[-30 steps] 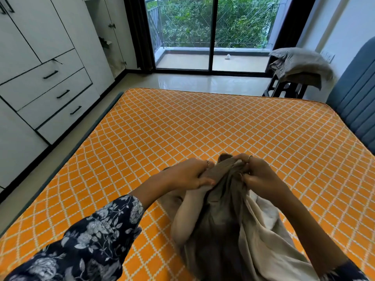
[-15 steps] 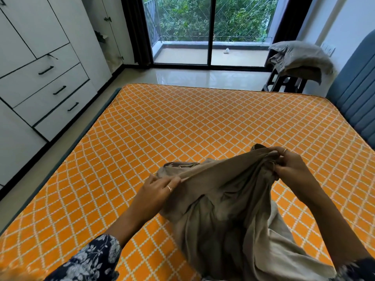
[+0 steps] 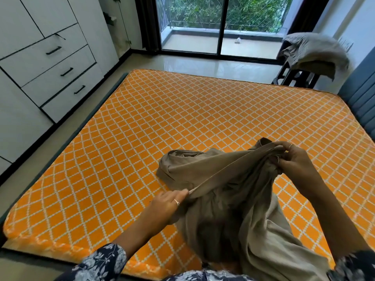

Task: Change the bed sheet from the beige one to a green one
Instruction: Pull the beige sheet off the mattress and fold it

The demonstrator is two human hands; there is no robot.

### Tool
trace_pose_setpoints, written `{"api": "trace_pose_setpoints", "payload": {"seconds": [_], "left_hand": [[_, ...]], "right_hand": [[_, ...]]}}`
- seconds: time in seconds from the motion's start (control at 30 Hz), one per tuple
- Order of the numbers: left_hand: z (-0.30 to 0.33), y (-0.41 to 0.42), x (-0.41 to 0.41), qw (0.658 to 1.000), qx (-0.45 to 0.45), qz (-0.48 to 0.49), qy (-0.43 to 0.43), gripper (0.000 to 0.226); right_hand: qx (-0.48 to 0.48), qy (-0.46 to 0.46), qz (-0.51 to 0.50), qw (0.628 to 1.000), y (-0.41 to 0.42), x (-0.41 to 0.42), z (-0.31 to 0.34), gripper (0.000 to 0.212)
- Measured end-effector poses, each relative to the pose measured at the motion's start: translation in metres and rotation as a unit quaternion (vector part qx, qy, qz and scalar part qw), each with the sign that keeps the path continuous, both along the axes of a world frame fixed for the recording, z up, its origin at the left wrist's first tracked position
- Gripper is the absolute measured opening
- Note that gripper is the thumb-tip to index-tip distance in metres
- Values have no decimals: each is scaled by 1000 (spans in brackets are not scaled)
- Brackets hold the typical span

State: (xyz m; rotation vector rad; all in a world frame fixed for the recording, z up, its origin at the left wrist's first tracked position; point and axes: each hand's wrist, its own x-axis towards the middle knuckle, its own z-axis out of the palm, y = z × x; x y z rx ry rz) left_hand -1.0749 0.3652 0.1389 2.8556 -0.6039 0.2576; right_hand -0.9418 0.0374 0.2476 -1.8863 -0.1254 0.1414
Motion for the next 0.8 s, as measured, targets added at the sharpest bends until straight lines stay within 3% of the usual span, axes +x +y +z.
{"api": "trace_pose_setpoints", "payload": {"seconds": [0.07, 0.13, 0.2, 0.3, 0.5, 0.63, 0.7, 0.8], "left_hand": [[-3, -5, 2, 983, -33, 91, 154, 26], [-12, -11, 5, 958, -7, 107, 267, 5], [-22, -12, 6, 934, -26, 102, 342, 26], [-28, 12, 7, 886, -221, 117, 391, 24], [58, 73, 57, 806, -473, 256, 246, 14], [176, 92, 142, 842, -488, 212, 96, 19], [249, 103, 179, 870, -457, 186, -1, 25], [369, 102, 201, 883, -427, 121, -151, 18]], "right_hand": [[5, -3, -12, 1000, -1, -2, 1, 44], [11, -8, -19, 1000, 0, -3, 3, 42], [14, -10, -24, 1000, -1, -4, 6, 40], [18, -19, -28, 999, -7, -7, 12, 36], [3, -62, -49, 997, -8, 14, 58, 41], [-39, -166, -66, 983, 5, 67, 148, 38], [-65, -261, -83, 960, 4, 102, 206, 24], [-63, -385, -128, 912, -4, 136, 306, 28]]}}
